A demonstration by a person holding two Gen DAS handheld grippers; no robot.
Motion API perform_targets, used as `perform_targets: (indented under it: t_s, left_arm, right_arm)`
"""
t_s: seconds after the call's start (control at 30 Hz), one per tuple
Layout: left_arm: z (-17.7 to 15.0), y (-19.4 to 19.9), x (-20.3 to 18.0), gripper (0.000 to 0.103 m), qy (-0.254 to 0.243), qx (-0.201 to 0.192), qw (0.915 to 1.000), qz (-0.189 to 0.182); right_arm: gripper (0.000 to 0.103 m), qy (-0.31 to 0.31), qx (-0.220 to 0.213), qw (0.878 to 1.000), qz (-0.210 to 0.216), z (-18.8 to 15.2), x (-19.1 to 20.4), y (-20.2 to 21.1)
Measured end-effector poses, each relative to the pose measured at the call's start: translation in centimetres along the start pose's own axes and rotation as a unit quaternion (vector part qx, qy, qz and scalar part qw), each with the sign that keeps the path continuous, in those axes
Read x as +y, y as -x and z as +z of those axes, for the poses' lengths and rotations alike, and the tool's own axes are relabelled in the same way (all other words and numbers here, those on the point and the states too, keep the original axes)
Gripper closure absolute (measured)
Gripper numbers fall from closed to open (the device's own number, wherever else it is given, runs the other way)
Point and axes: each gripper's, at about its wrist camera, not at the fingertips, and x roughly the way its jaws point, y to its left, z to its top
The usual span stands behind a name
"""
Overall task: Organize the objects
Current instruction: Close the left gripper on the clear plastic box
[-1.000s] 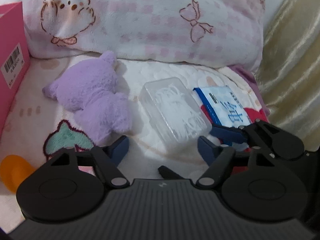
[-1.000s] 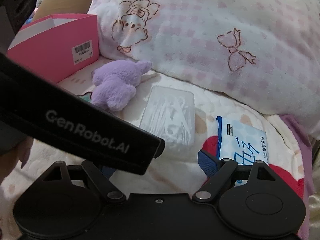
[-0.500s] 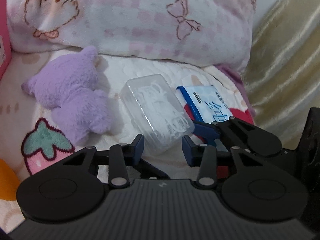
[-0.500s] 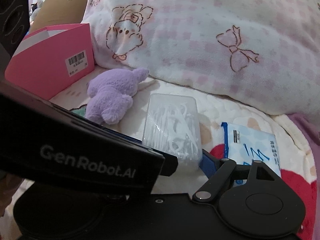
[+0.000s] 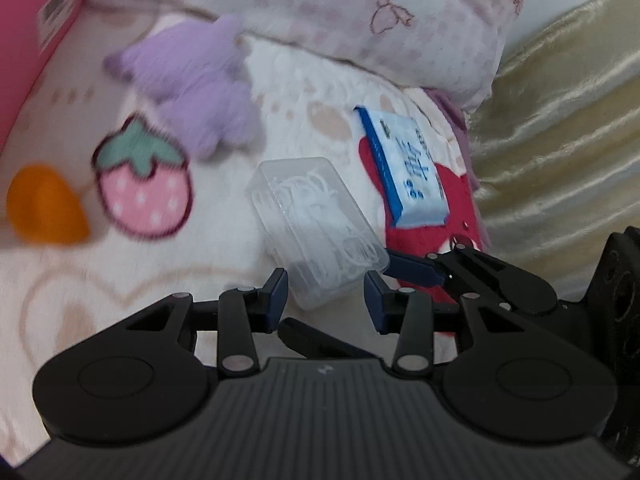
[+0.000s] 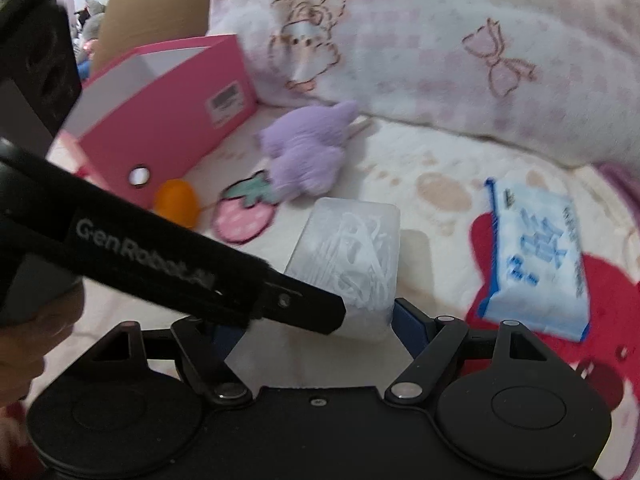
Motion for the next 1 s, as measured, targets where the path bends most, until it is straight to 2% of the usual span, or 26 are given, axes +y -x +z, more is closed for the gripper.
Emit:
perform_targets:
  t_s: [0.17, 0.27, 0.3, 0.4, 0.43, 0.57, 0.67, 0.83, 1.0]
  left_arm:
    - [-0.3, 0.7, 1.7, 0.064, 0.027, 0.016, 0.9993, -0.02]
    - [-0.4, 0.9, 2.3, 0.063, 0.035, 0.013, 0.9992, -0.012]
    - [-0.4, 1.0, 2.3, 0.063, 0.031, 0.007, 0.9995, -0.008]
    - [-0.4, 1.7, 1.9, 0.061, 0.001, -0.047, 0.9988, -0.015]
    - [-0.3, 1.7, 1.7, 0.061, -0.007, -0.054, 0.9984, -0.011]
    - [0.1, 0.7, 2.1, 0.062, 0.008, -0.046, 0.9989, -0.006]
    - [-0.1, -0.4, 2.4, 0.059, 0.013, -0.038, 0.9992, 0.01]
    - [-0.2, -1.1, 3.8, 0.055, 0.046, -0.047, 0.9976, -0.02]
    - [-0.4, -0.9, 4.4, 0.063, 0.062, -0.055, 0.9959, -0.036]
  right_arm:
    - [0.021, -0.033, -0.003, 0.999, 0.013, -0.4, 0.1, 0.3]
    - [0.021, -0.04, -0.001, 0.999, 0.01, -0.4, 0.2, 0.2]
    - [0.021, -0.038, 0.0, 0.999, 0.008, -0.4, 0.2, 0.1]
    - [0.02, -0.04, 0.007, 0.999, 0.003, -0.3, 0.1, -0.4]
    - [0.019, -0.042, 0.01, 0.999, 0.003, -0.2, 0.1, -0.6]
    - [0.019, -0.051, 0.008, 0.999, -0.011, -0.3, 0.4, -1.1]
    - [0.026, -0.053, 0.013, 0.998, -0.037, -0.5, 0.8, -1.8]
    - [0.033, -0.041, 0.028, 0.997, -0.057, -1.1, 1.0, -2.6]
    - [0.035, -0.044, 0.025, 0.997, -0.051, -0.9, 0.6, -2.6]
